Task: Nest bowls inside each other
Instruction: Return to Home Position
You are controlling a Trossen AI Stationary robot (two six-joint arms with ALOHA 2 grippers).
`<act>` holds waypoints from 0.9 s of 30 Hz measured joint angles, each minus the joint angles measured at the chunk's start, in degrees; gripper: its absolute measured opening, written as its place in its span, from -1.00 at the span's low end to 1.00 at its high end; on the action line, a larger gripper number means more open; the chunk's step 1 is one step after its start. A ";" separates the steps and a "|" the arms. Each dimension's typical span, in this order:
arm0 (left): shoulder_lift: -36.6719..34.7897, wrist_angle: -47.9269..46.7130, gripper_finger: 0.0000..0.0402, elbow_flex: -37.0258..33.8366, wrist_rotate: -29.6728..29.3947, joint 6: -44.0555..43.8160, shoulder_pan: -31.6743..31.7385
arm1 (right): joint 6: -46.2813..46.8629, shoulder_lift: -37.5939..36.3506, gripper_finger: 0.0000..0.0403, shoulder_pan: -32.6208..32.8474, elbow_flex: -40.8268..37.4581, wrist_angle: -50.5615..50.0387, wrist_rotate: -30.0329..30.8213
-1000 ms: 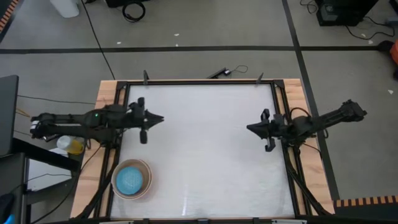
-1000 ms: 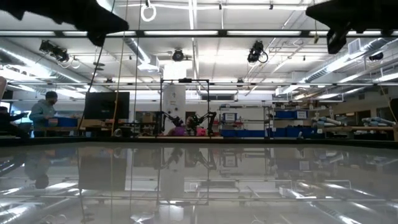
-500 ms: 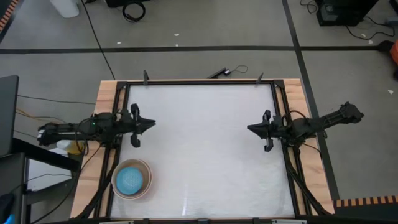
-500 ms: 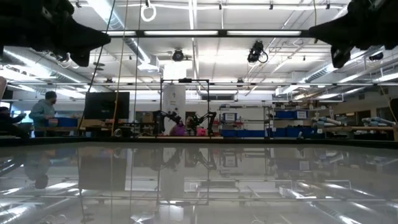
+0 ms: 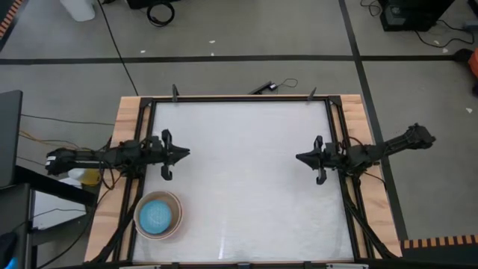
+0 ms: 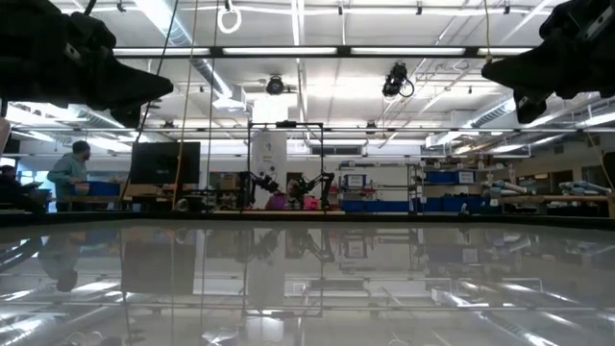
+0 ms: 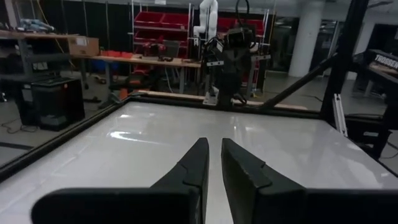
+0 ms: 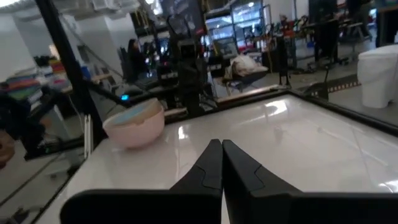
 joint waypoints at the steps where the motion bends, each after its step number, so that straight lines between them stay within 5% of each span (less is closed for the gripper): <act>1: 0.04 0.08 -0.78 -0.04 0.01 -0.41 0.00 | 0.01 -0.36 -0.96 0.00 0.00 -1.08 -0.37; 19: -0.03 0.68 -0.78 -0.07 0.55 0.15 -1.27 | -1.50 -1.72 -0.96 0.02 -1.97 3.42 -0.19; 27: -3.09 -2.14 -0.78 0.28 0.61 1.94 -1.25 | -3.64 -12.65 -0.96 0.11 0.72 -9.02 0.04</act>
